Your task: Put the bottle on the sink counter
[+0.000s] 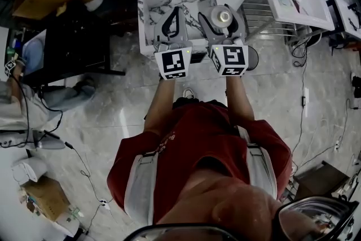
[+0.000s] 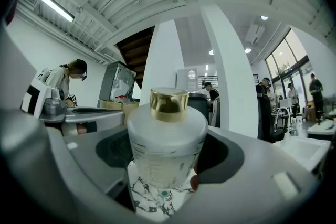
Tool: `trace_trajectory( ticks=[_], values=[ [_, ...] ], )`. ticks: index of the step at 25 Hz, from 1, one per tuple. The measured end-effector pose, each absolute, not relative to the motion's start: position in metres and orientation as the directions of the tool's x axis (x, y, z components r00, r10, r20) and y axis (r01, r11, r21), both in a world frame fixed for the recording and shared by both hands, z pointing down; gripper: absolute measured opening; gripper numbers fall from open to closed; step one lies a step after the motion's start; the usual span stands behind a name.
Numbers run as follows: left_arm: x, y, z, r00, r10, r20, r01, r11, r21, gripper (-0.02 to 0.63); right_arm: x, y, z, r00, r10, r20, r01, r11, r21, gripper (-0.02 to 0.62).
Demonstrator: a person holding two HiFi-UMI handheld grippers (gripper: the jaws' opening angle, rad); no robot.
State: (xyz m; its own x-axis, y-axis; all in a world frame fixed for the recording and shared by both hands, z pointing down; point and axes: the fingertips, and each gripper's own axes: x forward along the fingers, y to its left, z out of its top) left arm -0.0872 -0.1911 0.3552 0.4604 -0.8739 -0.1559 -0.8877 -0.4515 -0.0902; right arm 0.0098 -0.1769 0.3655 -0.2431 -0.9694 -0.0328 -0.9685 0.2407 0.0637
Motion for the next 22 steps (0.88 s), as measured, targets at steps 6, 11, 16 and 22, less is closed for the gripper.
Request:
trace_trajectory(
  ticks=[6,11,16,22],
  values=[
    [-0.092,-0.2,0.352,0.468,-0.868,-0.165,-0.883,-0.463,-0.072,0.002,0.006,-0.182,0.362,-0.228,-0.973,-0.03,-0.971,0.225,0.076,0.342],
    [-0.085,-0.203,0.354,0.48,-0.862,-0.163,-0.877,-0.473,-0.081,0.002,0.01,-0.185,0.363,-0.219,-0.975,-0.038,-0.974,0.217,0.066,0.342],
    [-0.076,-0.211,0.351,0.479,-0.861,-0.172,-0.878,-0.469,-0.094,0.002,0.018,-0.194,0.361,-0.224,-0.973,-0.054,-0.973,0.221,0.064,0.342],
    [-0.058,-0.243,0.347,0.475,-0.862,-0.179,-0.88,-0.461,-0.117,0.002,0.038,-0.227,0.358,-0.23,-0.97,-0.073,-0.972,0.226,0.059,0.342]
  ],
)
